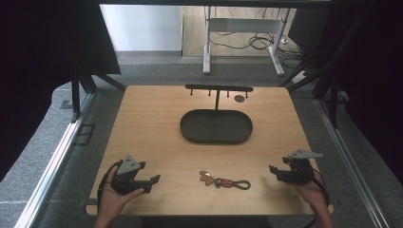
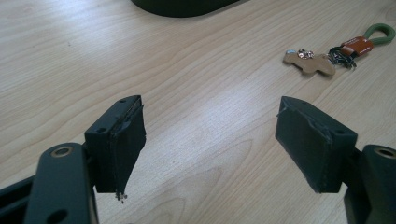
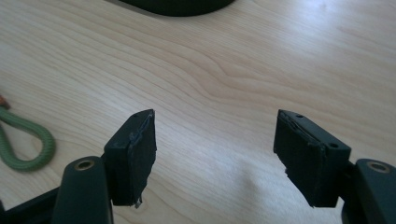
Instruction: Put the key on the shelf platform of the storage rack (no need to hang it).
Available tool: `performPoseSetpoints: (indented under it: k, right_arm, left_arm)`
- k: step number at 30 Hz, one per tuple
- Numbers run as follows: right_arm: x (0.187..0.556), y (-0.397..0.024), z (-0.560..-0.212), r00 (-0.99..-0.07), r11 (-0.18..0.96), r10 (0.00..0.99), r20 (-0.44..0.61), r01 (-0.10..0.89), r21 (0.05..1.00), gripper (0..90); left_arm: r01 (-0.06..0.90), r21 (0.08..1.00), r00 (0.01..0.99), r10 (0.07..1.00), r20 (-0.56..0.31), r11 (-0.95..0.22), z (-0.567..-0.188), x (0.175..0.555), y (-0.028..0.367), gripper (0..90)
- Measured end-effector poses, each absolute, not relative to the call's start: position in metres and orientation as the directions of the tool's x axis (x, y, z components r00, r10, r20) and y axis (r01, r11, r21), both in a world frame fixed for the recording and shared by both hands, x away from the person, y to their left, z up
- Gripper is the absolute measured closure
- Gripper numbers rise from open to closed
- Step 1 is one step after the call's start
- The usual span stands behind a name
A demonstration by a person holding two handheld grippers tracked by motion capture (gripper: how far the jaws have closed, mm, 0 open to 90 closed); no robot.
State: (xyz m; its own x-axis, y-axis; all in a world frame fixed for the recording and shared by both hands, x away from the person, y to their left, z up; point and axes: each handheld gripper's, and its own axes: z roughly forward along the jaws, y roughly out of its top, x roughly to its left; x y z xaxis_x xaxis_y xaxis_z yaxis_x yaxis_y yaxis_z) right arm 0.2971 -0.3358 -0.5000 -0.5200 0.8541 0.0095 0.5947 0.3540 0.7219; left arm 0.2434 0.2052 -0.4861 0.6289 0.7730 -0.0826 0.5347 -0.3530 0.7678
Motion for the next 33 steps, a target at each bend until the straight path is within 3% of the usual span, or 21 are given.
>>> performPoseSetpoints:
  k: [16, 22, 33]
  right_arm:
    - [0.306, -0.301, -0.462, -0.663, 0.516, 0.748, -0.012, 0.571, 0.638, 33.2]
    - [0.306, -0.277, -0.44, -0.747, 0.616, 0.665, -0.028, 0.526, 0.586, 33.8]
    - [0.31, -0.24, -0.433, -0.815, 0.705, 0.579, -0.023, 0.486, 0.517, 34.7]
  left_arm:
    - [0.527, 0.766, 0.649, 0.756, -0.084, -0.368, -0.487, 0.243, 0.198, 24.4]
    - [0.523, 0.768, 0.656, 0.75, -0.087, -0.369, -0.486, 0.242, 0.194, 24.4]
    - [0.525, 0.766, 0.66, 0.746, -0.09, -0.372, -0.487, 0.242, 0.193, 24.4]
